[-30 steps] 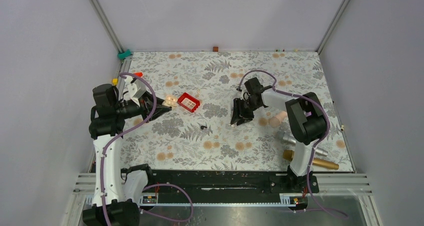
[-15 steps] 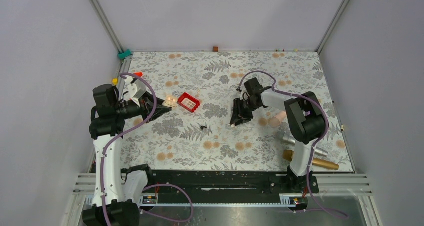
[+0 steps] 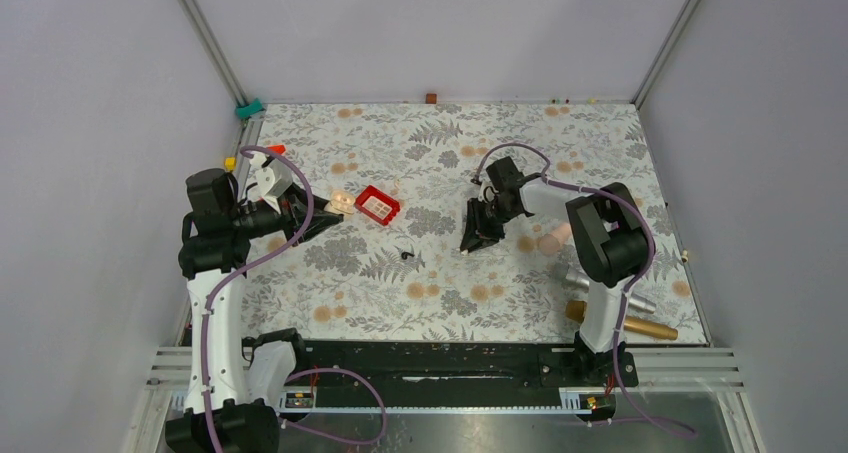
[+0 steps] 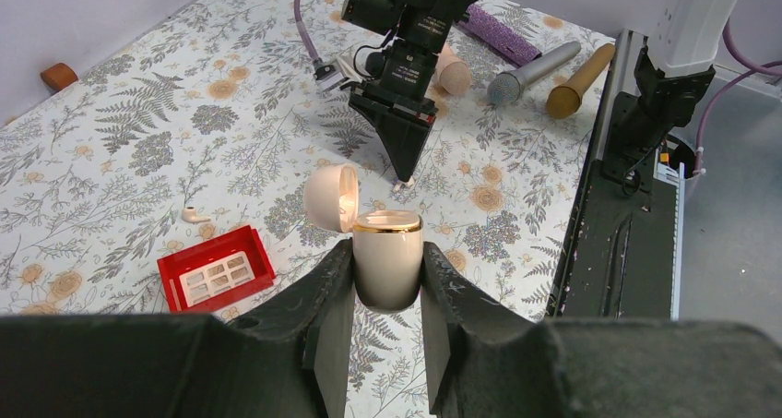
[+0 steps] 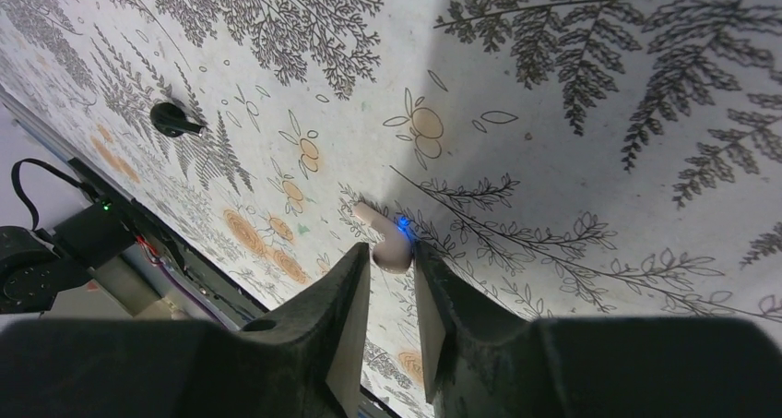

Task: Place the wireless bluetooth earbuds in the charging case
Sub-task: Pick up the earbud from the center of the board.

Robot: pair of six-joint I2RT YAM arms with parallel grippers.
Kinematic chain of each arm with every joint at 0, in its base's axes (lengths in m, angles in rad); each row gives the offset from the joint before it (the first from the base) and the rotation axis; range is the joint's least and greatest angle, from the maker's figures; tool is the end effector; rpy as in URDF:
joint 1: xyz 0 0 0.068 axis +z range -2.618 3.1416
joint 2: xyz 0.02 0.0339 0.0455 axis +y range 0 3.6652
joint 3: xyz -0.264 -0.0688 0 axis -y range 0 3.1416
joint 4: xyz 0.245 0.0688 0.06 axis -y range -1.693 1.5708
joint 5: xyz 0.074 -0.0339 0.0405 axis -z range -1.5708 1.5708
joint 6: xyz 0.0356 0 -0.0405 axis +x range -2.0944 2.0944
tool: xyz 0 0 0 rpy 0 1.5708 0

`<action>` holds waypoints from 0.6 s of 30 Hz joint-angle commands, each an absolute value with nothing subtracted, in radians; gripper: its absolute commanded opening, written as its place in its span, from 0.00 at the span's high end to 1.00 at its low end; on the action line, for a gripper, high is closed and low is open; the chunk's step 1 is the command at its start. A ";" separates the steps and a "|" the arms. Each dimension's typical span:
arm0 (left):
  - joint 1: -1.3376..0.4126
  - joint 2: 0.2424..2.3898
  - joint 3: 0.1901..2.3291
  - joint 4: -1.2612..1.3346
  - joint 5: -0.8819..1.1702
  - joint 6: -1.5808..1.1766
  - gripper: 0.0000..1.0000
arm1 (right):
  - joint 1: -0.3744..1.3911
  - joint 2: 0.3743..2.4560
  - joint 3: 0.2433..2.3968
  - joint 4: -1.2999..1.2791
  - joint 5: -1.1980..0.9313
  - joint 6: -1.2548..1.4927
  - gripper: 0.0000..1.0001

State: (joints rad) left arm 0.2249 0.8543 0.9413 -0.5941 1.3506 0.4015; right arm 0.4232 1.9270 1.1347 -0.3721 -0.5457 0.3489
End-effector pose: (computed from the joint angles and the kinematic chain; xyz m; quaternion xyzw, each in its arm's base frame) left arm 0.1608 0.0011 0.3539 0.3751 0.6421 -0.3906 0.5426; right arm 0.3280 0.1680 0.1327 -0.0894 0.9405 0.3177 0.0807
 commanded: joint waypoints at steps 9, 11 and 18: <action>0.230 0.840 0.943 -0.558 1.361 0.425 1.00 | 0.445 1.908 1.149 -0.406 -0.461 0.280 0.84; 0.230 0.838 0.943 -0.558 1.363 0.423 1.00 | 0.445 1.874 1.159 -0.413 -0.458 0.267 0.84; 0.181 0.872 0.944 -0.538 1.331 0.390 1.00 | 0.445 1.716 1.221 -0.471 -0.437 0.183 0.84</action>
State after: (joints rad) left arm 0.2180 0.8543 0.9413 -0.5941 1.3499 0.4026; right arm 0.4389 1.8549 1.1561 -0.4339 -0.4786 0.2565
